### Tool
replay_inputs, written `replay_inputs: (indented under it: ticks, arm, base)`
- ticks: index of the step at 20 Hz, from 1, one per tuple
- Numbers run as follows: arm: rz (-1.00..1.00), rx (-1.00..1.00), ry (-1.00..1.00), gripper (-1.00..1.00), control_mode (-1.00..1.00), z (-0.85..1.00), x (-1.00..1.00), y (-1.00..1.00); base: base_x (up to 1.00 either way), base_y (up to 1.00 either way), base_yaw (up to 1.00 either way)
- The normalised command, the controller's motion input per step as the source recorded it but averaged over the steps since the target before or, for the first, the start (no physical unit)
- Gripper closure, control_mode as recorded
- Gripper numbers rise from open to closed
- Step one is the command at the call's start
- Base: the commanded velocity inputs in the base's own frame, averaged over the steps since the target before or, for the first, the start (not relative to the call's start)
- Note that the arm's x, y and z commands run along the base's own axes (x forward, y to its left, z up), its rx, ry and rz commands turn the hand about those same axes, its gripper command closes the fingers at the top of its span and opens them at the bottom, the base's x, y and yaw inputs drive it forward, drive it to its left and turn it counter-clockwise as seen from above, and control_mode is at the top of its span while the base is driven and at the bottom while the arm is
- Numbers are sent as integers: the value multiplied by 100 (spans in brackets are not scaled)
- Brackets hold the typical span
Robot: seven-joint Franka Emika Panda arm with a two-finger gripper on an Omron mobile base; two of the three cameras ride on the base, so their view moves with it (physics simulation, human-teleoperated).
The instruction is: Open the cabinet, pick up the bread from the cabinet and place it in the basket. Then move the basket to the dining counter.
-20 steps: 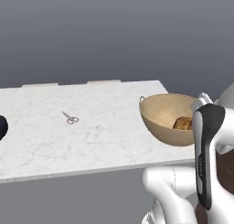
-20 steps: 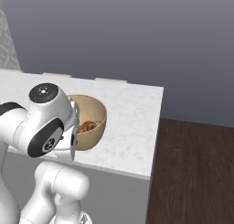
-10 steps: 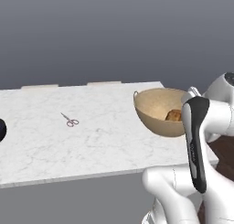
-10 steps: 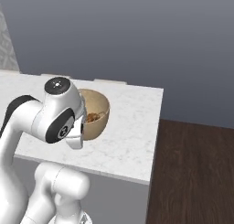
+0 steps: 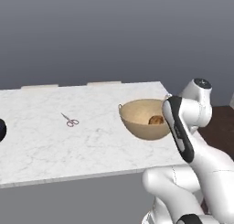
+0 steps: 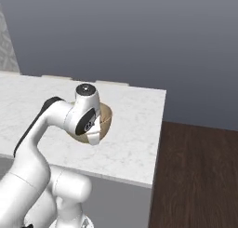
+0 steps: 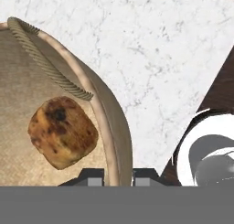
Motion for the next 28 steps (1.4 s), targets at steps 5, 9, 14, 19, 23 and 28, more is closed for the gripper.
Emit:
replay_inputs:
  ticks: [5,9,14,19,23,28]
  arm:
    - [23,0,-5,100,-100,-70,93,0]
    - [20,-1,-12,100,-100,-77,63,0]
    - [17,0,-3,100,-100,-56,44,0]
    - [10,0,5,100,-100,-13,21,0]
    - [0,0,0,-100,-100,0,0,0]
    - [0,0,0,-100,-100,0,0,0]
  base:
    - [0,0,0]
    - [0,0,0]
    - [0,0,0]
    - [0,0,0]
    - [0,0,0]
    - [0,0,0]
